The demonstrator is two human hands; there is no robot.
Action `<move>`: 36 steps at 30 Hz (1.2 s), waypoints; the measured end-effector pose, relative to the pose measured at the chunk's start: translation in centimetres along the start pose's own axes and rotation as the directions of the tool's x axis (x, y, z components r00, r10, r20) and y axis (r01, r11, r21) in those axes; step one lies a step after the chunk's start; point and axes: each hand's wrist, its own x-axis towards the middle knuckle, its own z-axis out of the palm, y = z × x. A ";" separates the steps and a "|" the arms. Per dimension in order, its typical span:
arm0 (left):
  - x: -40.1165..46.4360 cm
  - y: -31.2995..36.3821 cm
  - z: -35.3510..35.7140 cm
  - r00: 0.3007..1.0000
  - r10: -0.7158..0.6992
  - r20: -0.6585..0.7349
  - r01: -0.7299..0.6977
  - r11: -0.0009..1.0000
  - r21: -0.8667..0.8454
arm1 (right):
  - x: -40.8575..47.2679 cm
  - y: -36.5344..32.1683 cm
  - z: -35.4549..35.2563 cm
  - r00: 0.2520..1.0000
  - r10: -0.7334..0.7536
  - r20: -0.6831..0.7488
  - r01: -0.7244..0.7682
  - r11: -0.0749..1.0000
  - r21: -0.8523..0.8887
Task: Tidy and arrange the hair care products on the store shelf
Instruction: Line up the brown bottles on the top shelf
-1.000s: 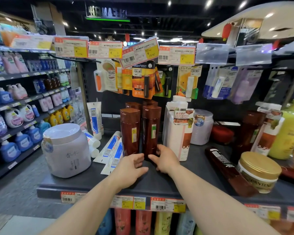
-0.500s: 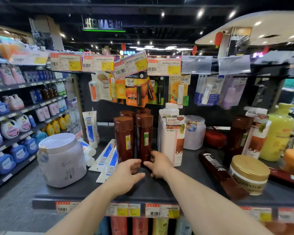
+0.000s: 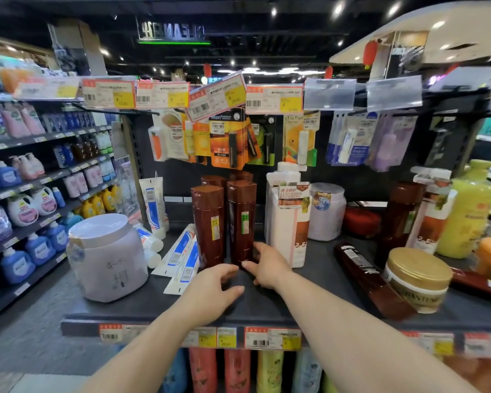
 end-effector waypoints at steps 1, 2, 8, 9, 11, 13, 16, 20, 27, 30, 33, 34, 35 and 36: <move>0.0 0.5 0.0 1.000 0.018 -0.001 -0.018 1.000 0.012 | -0.6 -0.1 -0.3 1.000 -0.017 -0.001 0.017 1.000 0.006; 0.0 1.0 0.0 0.999 0.046 -0.002 -0.046 0.999 0.024 | -1.4 -0.2 -0.8 0.999 -0.039 0.001 0.039 0.999 0.007; 1.5 6.5 2.2 0.965 0.260 0.023 -0.261 0.957 0.127 | -7.1 1.8 -7.0 0.984 -0.151 -0.100 0.126 0.968 -0.215; 1.9 7.5 3.1 0.955 0.294 0.039 -0.296 0.945 0.136 | -7.9 2.5 -8.4 0.974 -0.175 -0.141 0.134 0.957 -0.259; 2.7 9.5 4.8 0.933 0.351 0.084 -0.360 0.919 0.159 | -9.3 4.0 -11.4 0.956 -0.194 -0.220 0.111 0.934 -0.341; 3.6 11.2 6.8 0.907 0.393 0.149 -0.417 0.885 0.207 | -10.6 5.9 -14.3 0.938 -0.188 -0.293 0.061 0.917 -0.394; 5.0 13.2 9.5 0.862 0.449 0.233 -0.505 0.794 0.337 | -11.9 9.2 -17.4 0.920 -0.153 -0.361 -0.053 0.864 -0.501; 6.6 14.4 12.5 0.820 0.504 0.270 -0.572 0.717 0.399 | -12.7 12.6 -19.2 0.907 -0.159 -0.390 -0.116 0.796 -0.594; 8.0 15.5 14.4 0.757 0.553 0.349 -0.650 0.691 0.315 | -13.1 14.5 -20.3 0.933 -0.026 -0.360 -0.187 0.817 -0.545; 7.9 14.8 13.8 0.738 0.578 0.347 -0.670 0.687 0.281 | -13.0 14.2 -20.1 0.937 -0.059 -0.343 -0.154 0.814 -0.560; 7.3 13.5 12.4 0.743 0.573 0.347 -0.663 0.703 0.259 | -12.4 13.4 -19.3 0.933 -0.151 -0.325 -0.084 0.789 -0.609; 7.0 12.9 11.8 0.749 0.560 0.355 -0.652 0.719 0.243 | -12.0 13.1 -18.9 0.934 -0.182 -0.306 -0.052 0.780 -0.623; 6.7 12.5 11.1 0.757 0.549 0.354 -0.638 0.737 0.222 | -11.6 12.7 -18.5 0.938 -0.208 -0.277 -0.018 0.769 -0.639; 6.6 11.8 10.4 0.769 0.531 0.355 -0.617 0.761 0.198 | -11.2 12.3 -18.0 0.943 -0.229 -0.241 0.015 0.755 -0.656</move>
